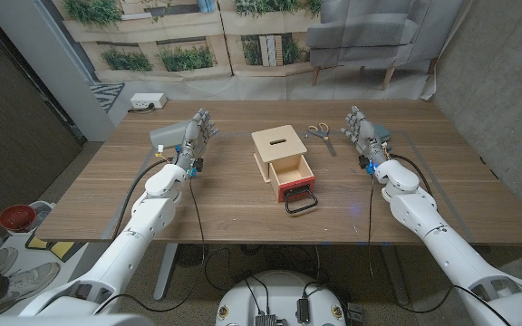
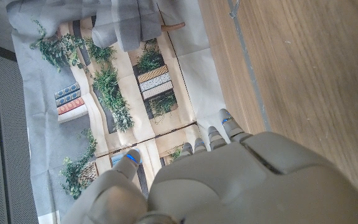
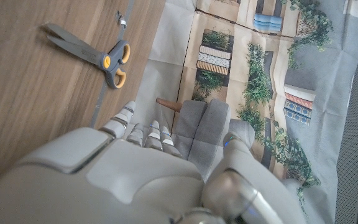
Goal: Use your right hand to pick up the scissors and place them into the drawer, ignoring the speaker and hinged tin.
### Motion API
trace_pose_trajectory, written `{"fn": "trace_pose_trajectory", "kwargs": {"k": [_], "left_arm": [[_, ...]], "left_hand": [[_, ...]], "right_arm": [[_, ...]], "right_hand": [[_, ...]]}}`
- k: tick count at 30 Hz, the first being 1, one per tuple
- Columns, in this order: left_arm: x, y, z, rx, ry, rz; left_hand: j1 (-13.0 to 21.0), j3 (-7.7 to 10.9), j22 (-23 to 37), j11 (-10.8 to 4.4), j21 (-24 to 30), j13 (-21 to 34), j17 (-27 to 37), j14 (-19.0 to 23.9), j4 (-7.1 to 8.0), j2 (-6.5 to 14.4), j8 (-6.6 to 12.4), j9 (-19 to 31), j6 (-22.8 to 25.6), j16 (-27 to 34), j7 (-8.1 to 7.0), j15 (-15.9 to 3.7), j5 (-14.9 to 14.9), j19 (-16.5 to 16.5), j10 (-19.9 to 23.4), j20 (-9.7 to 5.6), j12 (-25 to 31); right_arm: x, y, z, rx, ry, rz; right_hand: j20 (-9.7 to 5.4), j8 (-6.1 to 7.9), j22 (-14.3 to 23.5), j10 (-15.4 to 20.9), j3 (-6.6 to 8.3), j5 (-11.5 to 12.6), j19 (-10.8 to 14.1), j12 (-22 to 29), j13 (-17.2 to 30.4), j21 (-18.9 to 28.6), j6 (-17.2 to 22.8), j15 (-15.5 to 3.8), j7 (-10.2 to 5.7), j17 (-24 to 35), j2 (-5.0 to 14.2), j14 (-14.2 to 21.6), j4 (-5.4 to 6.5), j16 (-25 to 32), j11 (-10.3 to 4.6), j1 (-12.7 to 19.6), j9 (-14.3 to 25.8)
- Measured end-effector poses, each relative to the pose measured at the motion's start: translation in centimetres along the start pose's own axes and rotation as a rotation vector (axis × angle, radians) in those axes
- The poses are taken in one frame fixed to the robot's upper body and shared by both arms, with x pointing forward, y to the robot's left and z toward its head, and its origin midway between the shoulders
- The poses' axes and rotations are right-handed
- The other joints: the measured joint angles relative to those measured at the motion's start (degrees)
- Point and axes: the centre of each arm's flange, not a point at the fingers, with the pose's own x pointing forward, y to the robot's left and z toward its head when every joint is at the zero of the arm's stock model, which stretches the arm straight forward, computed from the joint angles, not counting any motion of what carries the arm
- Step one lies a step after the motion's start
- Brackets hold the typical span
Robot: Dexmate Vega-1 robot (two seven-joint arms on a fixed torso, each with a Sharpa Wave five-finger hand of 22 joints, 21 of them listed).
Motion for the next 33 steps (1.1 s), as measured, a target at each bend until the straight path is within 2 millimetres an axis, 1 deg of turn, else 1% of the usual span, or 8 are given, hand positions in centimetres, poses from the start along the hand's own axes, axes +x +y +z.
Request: {"fn": "trace_pose_trajectory", "kwargs": {"k": [9, 11, 14, 16, 24, 27, 31, 33], "left_arm": [[-0.1, 0.3, 0.0, -0.003, -0.002, 0.004], [-0.1, 0.3, 0.0, -0.004, -0.002, 0.004], [-0.1, 0.4, -0.1, -0.004, 0.000, 0.006], [-0.1, 0.5, -0.1, -0.003, 0.001, 0.005], [-0.1, 0.7, -0.3, -0.007, 0.005, 0.009], [-0.1, 0.8, -0.4, -0.010, 0.005, 0.013], [0.0, 0.9, -0.4, -0.010, 0.005, 0.014], [0.0, 0.9, -0.4, -0.011, 0.005, 0.015]], "left_hand": [[0.0, 0.00, 0.0, 0.00, 0.0, 0.0, 0.0, 0.0, 0.00, 0.0, 0.00, 0.0, 0.0, 0.0, 0.00, 0.00, 0.0, 0.0, 0.0, 0.00, 0.0], [0.0, 0.00, 0.0, 0.00, 0.0, 0.0, 0.0, 0.0, 0.00, 0.0, 0.00, 0.0, 0.0, 0.0, 0.00, 0.00, 0.0, 0.0, 0.0, 0.00, 0.0], [0.0, 0.00, 0.0, 0.00, 0.0, 0.0, 0.0, 0.0, 0.00, 0.0, 0.22, 0.0, 0.0, 0.0, 0.00, 0.00, 0.0, 0.0, 0.0, 0.00, 0.0], [0.0, 0.00, 0.0, 0.00, 0.0, 0.0, 0.0, 0.0, 0.00, 0.0, 0.22, 0.0, 0.0, 0.0, 0.00, 0.00, 0.0, 0.0, 0.0, 0.00, 0.0], [0.0, 0.00, 0.0, 0.00, 0.0, 0.0, 0.0, 0.0, 0.00, 0.0, 0.22, 0.0, 0.0, 0.0, 0.00, 0.00, 0.0, 0.0, 0.0, 0.00, 0.0], [0.0, -0.01, 0.0, 0.00, 0.0, 0.0, 0.0, 0.0, 0.00, 0.0, 0.22, 0.0, 0.0, 0.0, 0.00, 0.00, 0.0, 0.0, 0.0, 0.00, 0.0], [0.0, -0.01, 0.0, 0.00, 0.0, 0.0, 0.0, 0.0, 0.00, 0.0, 0.22, 0.0, 0.0, 0.0, 0.00, 0.00, 0.0, 0.0, 0.0, 0.00, 0.0], [0.0, 0.00, 0.0, 0.00, 0.0, 0.0, 0.0, 0.0, 0.00, 0.0, 0.22, 0.0, 0.0, 0.0, 0.00, 0.00, 0.0, 0.0, 0.0, 0.00, 0.0]], "right_arm": [[0.4, 0.2, 0.7, -0.036, 0.010, -0.011], [0.4, 0.2, 0.8, -0.046, 0.015, -0.015], [0.5, 0.3, 1.0, -0.052, 0.016, -0.018], [0.6, 0.3, 1.1, -0.064, 0.021, -0.021], [0.8, 0.3, 1.5, -0.103, 0.036, -0.034], [1.0, 0.4, 1.7, -0.123, 0.041, -0.040], [1.2, 0.4, 2.0, -0.142, 0.043, -0.043], [1.2, 0.4, 2.1, -0.150, 0.044, -0.045]], "right_hand": [[0.00, 0.00, 0.0, 0.9, 0.40, 0.0, 1.4, 0.4, 0.0, 0.4, 1.1, -0.06, -0.48, 0.0, 0.23, 1.5, -1.51, 0.4, 0.31, 1.7, 0.0], [-0.12, 0.32, 0.0, 0.9, 0.47, -0.2, 1.6, 0.4, 0.0, 0.5, 1.3, -0.12, -0.25, 0.0, -0.22, 1.6, -1.90, 0.4, 0.31, 2.2, 0.0], [-0.30, 0.43, 0.0, 1.3, 0.52, -0.2, 1.7, 0.4, 0.0, 0.6, 2.1, -0.12, -1.02, 0.0, 0.08, 1.6, -2.43, 0.4, 0.30, 2.5, 0.0], [-0.30, 0.43, 0.0, 1.3, 0.49, -0.2, 1.7, 0.4, 0.0, 0.6, 2.5, -0.12, -1.40, 0.0, -0.07, 1.6, -2.54, 0.4, 0.30, 2.9, 0.0], [0.00, 0.43, 0.0, 1.3, 0.70, -0.2, 2.0, 0.4, 0.0, 0.6, 2.9, 0.19, -1.52, 0.0, -0.23, 1.9, -3.24, 0.4, 0.30, 3.5, 0.0], [0.00, 0.43, 0.0, 1.5, 0.70, -0.2, 2.0, 0.4, 0.0, 0.6, 3.0, 0.19, -1.52, 0.0, -0.05, 1.9, -3.24, 0.4, 0.10, 3.7, 0.0], [-0.22, 0.86, 0.0, 1.7, 0.95, -0.2, 2.3, 0.4, 0.0, 0.6, 3.6, -0.12, -1.52, 0.0, 0.01, 2.2, -3.48, 0.4, 0.30, 4.1, 0.0], [-0.31, 0.86, 0.0, 1.7, 0.98, -0.5, 2.4, 0.4, 0.0, 0.6, 3.6, -0.12, -1.52, 0.0, -0.07, 2.2, -3.92, 0.4, 0.30, 4.3, 0.3]]}}
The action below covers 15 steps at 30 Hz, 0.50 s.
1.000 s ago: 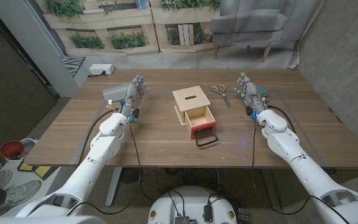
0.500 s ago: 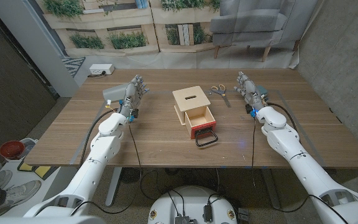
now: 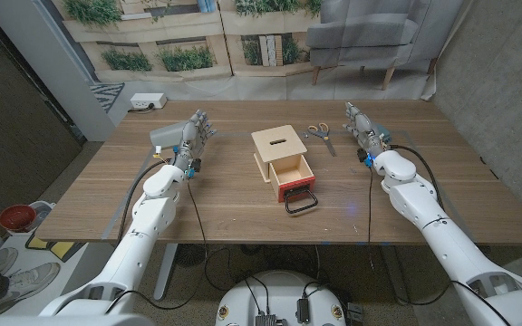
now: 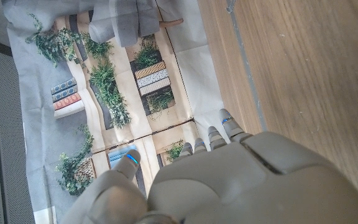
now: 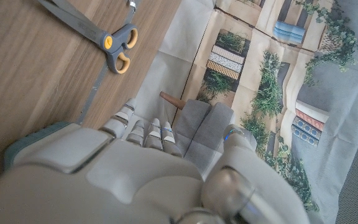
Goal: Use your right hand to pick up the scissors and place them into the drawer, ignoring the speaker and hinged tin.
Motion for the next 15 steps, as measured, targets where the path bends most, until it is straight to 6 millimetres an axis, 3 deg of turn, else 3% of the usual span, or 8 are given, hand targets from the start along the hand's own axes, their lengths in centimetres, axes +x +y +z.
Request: {"fn": "trace_pose_trajectory", "kwargs": {"k": [15], "left_arm": [[0.25, 0.16, -0.22, -0.007, 0.003, 0.005]], "left_hand": [[0.0, 0.00, 0.0, 0.00, -0.3, 0.0, 0.0, -0.2, 0.00, 0.0, 0.00, 0.0, 0.0, 0.0, 0.00, 0.17, 0.0, 0.0, 0.0, 0.00, 0.0]], "right_arm": [[0.59, 0.15, 0.98, -0.088, 0.016, -0.019]], "right_hand": [[0.22, 0.00, 0.0, 0.6, 0.52, -0.2, 1.0, 0.0, 0.0, 0.0, 1.0, -0.01, -0.41, 0.0, 0.41, 1.2, -1.24, 0.0, 0.00, 1.6, 0.0]]}}
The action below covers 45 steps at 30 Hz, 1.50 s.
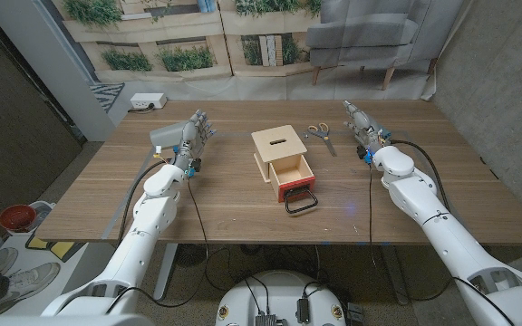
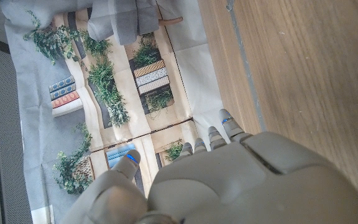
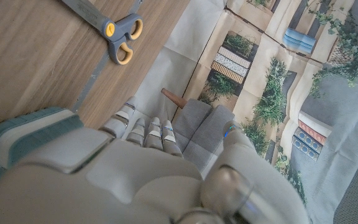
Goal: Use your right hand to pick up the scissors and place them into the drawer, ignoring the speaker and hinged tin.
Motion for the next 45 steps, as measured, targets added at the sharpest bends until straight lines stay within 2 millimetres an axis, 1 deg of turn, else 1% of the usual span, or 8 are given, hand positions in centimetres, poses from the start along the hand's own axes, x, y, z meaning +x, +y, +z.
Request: {"fn": "trace_pose_trajectory", "kwargs": {"k": [3, 10, 17, 28, 31, 34, 38, 45], "left_arm": [[0.0, 0.0, 0.0, -0.001, -0.001, 0.000], [0.1, 0.1, 0.0, -0.003, -0.003, 0.004], [0.1, 0.3, 0.0, -0.005, -0.005, 0.007], [0.0, 0.6, 0.0, -0.008, -0.008, 0.014], [-0.1, 0.7, 0.0, -0.010, -0.008, 0.016], [-0.1, 0.8, -0.1, -0.011, -0.007, 0.018], [-0.2, 1.0, -0.1, -0.012, -0.008, 0.022], [-0.3, 1.3, -0.1, -0.013, -0.009, 0.025]], "left_hand": [[0.0, 0.00, 0.0, 0.00, 0.0, 0.0, 0.0, 0.0, 0.00, 0.0, 0.00, 0.0, 0.0, 0.0, 0.00, 0.00, 0.0, 0.0, 0.0, 0.00, 0.0], [0.0, 0.00, 0.0, 0.00, -0.1, 0.0, 0.0, 0.0, 0.00, 0.0, 0.00, 0.0, 0.0, 0.0, 0.00, 0.00, 0.0, 0.0, 0.0, 0.00, 0.0], [0.0, 0.00, 0.0, 0.00, -0.2, 0.0, 0.0, 0.0, 0.00, 0.0, 0.00, 0.0, 0.0, 0.0, 0.00, 0.00, 0.0, 0.0, 0.0, 0.00, 0.0], [0.0, 0.00, 0.0, 0.00, -0.4, 0.0, 0.0, 0.0, 0.00, 0.0, 0.00, 0.0, 0.0, 0.0, 0.00, 0.00, 0.0, 0.0, 0.0, 0.00, 0.0], [0.0, 0.00, 0.0, 0.00, -0.4, 0.0, 0.0, 0.0, 0.00, 0.0, 0.00, 0.0, 0.0, 0.0, 0.00, 0.00, 0.0, 0.0, 0.0, 0.00, 0.0], [0.0, 0.00, 0.0, 0.00, -0.4, 0.0, 0.0, 0.0, 0.00, 0.0, 0.00, 0.0, 0.0, 0.0, 0.00, 0.00, 0.0, 0.0, 0.0, 0.00, 0.0], [0.0, 0.00, 0.0, 0.00, -0.4, 0.0, 0.0, 0.0, 0.00, 0.0, 0.00, 0.0, 0.0, 0.0, 0.00, 0.00, 0.0, 0.0, 0.0, 0.00, 0.0], [0.0, 0.00, 0.0, 0.00, -0.4, 0.0, 0.0, 0.0, 0.00, 0.0, 0.00, 0.0, 0.0, 0.0, 0.00, 0.00, 0.2, 0.0, 0.0, 0.00, 0.0]], "right_arm": [[0.1, 0.0, 0.3, -0.017, 0.002, -0.003], [0.4, 0.3, 0.9, -0.063, 0.007, -0.008], [0.6, 0.5, 1.3, -0.108, 0.014, -0.010], [0.9, 0.7, 1.8, -0.171, 0.031, -0.020], [1.1, 1.0, 2.1, -0.197, 0.034, -0.020], [1.2, 1.2, 2.3, -0.216, 0.038, -0.022], [1.4, 1.5, 2.6, -0.245, 0.042, -0.024], [1.7, 1.9, 3.0, -0.293, 0.052, -0.029]], "right_hand": [[0.00, 0.00, 0.0, 0.7, 0.15, 0.0, 0.0, 0.0, 0.0, 0.0, 0.1, 0.00, 0.13, 0.0, -0.42, 0.0, -0.30, 0.0, 0.10, 0.5, 0.0], [-0.31, 0.00, 0.0, 1.2, 0.15, 0.0, 0.3, 0.2, 0.0, 0.0, 0.5, -0.31, -0.07, 0.0, 0.03, 0.3, -0.78, 0.0, 0.20, 1.0, 0.0], [-0.31, 0.00, 0.0, 1.4, 0.15, -0.4, 0.3, 0.2, 0.0, 0.0, 0.7, -0.08, 0.10, 0.0, -0.34, 0.5, -1.24, 0.0, -0.01, 1.3, 0.0], [-0.03, 0.00, 0.0, 1.8, 0.15, -0.4, 0.6, 0.2, 0.0, 0.0, 1.5, -0.12, -0.12, 0.0, -0.57, 1.0, -1.72, 0.0, -0.27, 1.5, 0.0], [-0.11, 0.00, 0.0, 2.1, 0.15, -0.4, 1.1, 0.5, 0.0, 0.0, 1.7, -0.30, -0.31, 0.0, -0.60, 1.1, -1.72, 0.0, 0.00, 2.0, 0.0], [-0.20, 0.00, 0.0, 2.4, 0.15, -0.9, 1.3, 0.5, 0.0, 0.0, 1.7, -0.30, -0.31, 0.0, -0.56, 1.1, -2.20, 0.0, -0.31, 2.0, 0.0], [-0.13, 0.00, 0.0, 2.4, 0.15, -0.9, 1.6, 0.5, 0.0, 0.0, 2.0, -0.31, -0.55, 0.0, -1.03, 1.7, -2.20, 0.0, -0.31, 2.5, 0.0], [-0.11, 0.00, 0.0, 2.6, -0.04, -0.9, 1.5, 0.5, 0.0, 0.0, 2.0, -0.30, -0.62, 0.0, -0.85, 1.7, -2.39, 0.0, -0.51, 2.6, 0.0]]}}
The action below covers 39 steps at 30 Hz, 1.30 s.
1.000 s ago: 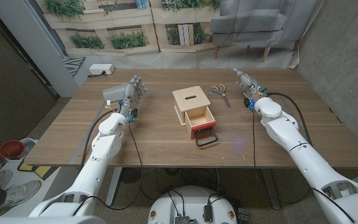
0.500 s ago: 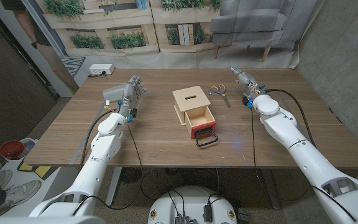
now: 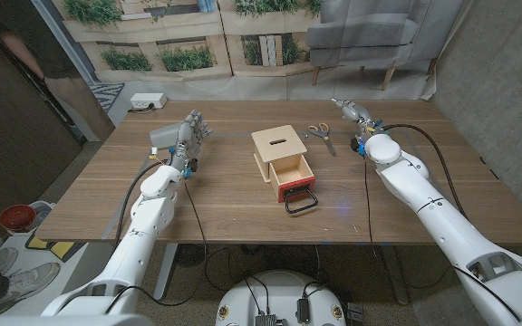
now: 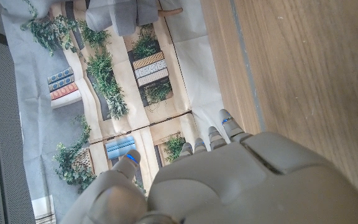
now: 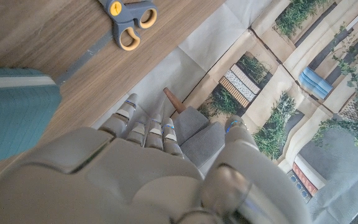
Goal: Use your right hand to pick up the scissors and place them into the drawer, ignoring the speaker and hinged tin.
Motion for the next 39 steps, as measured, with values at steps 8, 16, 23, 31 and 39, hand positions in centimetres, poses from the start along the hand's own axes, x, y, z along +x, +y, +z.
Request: {"fn": "trace_pose_trajectory", "kwargs": {"k": [8, 16, 23, 31, 39], "left_arm": [[-0.1, 0.3, 0.0, -0.003, -0.001, 0.004], [-0.2, 0.5, 0.0, -0.005, -0.001, 0.006], [-0.3, 0.6, -0.1, -0.005, 0.001, 0.008], [-0.4, 0.6, 0.0, -0.005, -0.002, 0.009], [-0.6, 0.6, 0.0, -0.005, 0.000, 0.010]], "left_hand": [[0.0, -0.18, 0.0, 0.00, -0.2, 0.0, 0.0, 0.0, -0.18, 0.0, 0.00, 0.0, 0.0, 0.0, 0.00, 0.00, 0.0, 0.0, 0.0, 0.00, 0.0], [0.0, -0.18, 0.0, 0.00, -0.2, 0.0, 0.0, 0.0, -0.18, 0.0, 0.00, 0.0, 0.0, 0.0, 0.00, 0.00, 0.0, 0.0, 0.0, 0.00, 0.0], [0.0, -0.18, 0.0, 0.00, -0.4, 0.0, 0.0, 0.0, -0.18, 0.0, 0.00, 0.0, 0.0, 0.0, 0.00, 0.00, 0.0, 0.0, 0.0, 0.00, 0.0], [0.0, -0.18, 0.0, 0.00, -0.4, 0.0, 0.0, 0.0, -0.18, 0.0, 0.00, 0.0, 0.0, 0.0, 0.00, 0.00, 0.0, 0.0, 0.0, 0.00, 0.0], [0.0, -0.17, 0.0, 0.00, -0.4, 0.0, 0.0, 0.0, -0.18, 0.0, 0.00, 0.0, 0.0, 0.0, 0.00, 0.00, 0.0, 0.0, 0.0, 0.01, 0.0]], "right_arm": [[0.2, 0.3, 0.5, -0.063, 0.019, -0.011], [0.4, 0.6, 0.8, -0.115, 0.037, -0.022], [0.5, 0.9, 1.1, -0.158, 0.051, -0.028], [0.5, 1.0, 1.1, -0.219, 0.081, -0.042], [0.6, 1.1, 1.2, -0.261, 0.101, -0.047]], "right_hand": [[0.11, 0.00, 0.0, 0.7, 0.09, 0.0, 0.5, 0.0, 0.0, 0.0, 0.6, -0.21, 0.01, 0.0, -0.02, 0.8, -0.28, 0.3, -0.11, 0.0, 0.0], [-0.12, 0.00, 0.0, 1.2, -0.02, -0.4, 1.3, 0.0, 0.0, 0.0, 1.3, -0.42, -0.10, 0.0, -0.31, 1.0, -0.38, 0.3, -0.22, 0.3, 0.0], [-0.20, 0.00, 0.0, 1.8, -0.26, -0.4, 1.4, 0.2, 0.0, 0.3, 1.3, -0.68, -0.10, 0.0, -0.31, 1.5, -0.62, 0.3, -0.33, 0.3, 0.0], [-0.09, 0.00, 0.0, 1.9, -0.28, -0.4, 2.1, 0.2, 0.0, 0.3, 1.6, -1.02, -0.41, 0.0, -0.31, 2.5, -0.64, 0.5, -0.51, 0.3, 0.0], [-0.09, 0.00, 0.0, 1.9, -0.49, -0.4, 2.1, 0.2, 0.3, 0.3, 2.2, -1.02, -0.93, 0.0, -0.31, 2.5, -0.85, 0.5, -0.51, 0.3, 0.0]]}}
